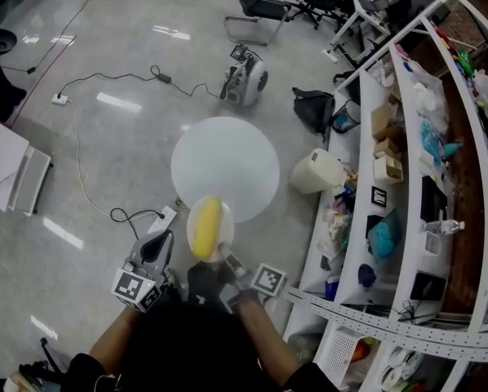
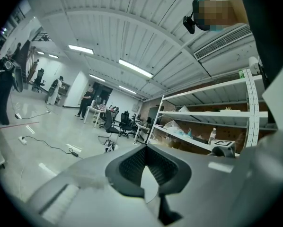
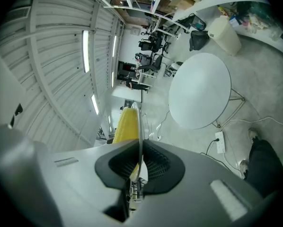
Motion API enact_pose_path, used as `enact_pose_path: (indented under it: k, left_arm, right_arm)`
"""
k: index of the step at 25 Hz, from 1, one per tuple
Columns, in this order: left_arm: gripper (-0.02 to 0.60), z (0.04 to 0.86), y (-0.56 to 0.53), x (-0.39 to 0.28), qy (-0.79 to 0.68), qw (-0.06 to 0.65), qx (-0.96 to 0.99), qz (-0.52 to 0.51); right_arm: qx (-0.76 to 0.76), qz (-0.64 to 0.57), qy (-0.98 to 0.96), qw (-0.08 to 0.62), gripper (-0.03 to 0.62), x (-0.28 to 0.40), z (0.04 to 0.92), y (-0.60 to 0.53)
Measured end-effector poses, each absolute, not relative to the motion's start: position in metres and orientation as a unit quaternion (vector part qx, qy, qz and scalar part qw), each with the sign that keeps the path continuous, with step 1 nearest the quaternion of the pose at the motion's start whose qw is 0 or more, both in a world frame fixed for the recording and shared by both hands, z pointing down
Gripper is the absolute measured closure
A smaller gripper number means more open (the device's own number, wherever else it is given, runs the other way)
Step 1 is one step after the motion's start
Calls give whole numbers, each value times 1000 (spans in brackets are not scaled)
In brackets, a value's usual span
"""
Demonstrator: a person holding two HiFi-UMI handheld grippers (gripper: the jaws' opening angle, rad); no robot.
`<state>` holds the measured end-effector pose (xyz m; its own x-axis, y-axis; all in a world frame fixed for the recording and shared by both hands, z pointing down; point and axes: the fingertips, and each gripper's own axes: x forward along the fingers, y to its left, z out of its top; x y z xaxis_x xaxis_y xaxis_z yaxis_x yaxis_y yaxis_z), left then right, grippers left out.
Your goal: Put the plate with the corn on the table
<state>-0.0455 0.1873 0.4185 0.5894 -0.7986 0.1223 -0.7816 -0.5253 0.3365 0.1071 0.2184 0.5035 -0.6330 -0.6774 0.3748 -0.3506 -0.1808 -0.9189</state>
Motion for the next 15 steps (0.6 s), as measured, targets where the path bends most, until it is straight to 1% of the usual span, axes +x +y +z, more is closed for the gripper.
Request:
enact_pose_path:
  k: [3, 7, 11, 15]
  left_arm:
    - [577, 424, 173, -33, -449, 161, 879, -19]
    - [578, 410, 149, -16, -466, 177, 866, -31]
    - [577, 408, 133, -4, -484, 180, 855, -32]
    - [577, 414, 123, 6, -495, 172, 851, -29]
  right_arm:
    - [-400, -656, 628, 123, 563, 116, 504, 202]
    - [-356, -652, 652, 152, 562, 120, 494, 174]
    - [-346, -654, 656, 147, 562, 133, 490, 153]
    - [-356, -661, 649, 122, 562, 151, 498, 140]
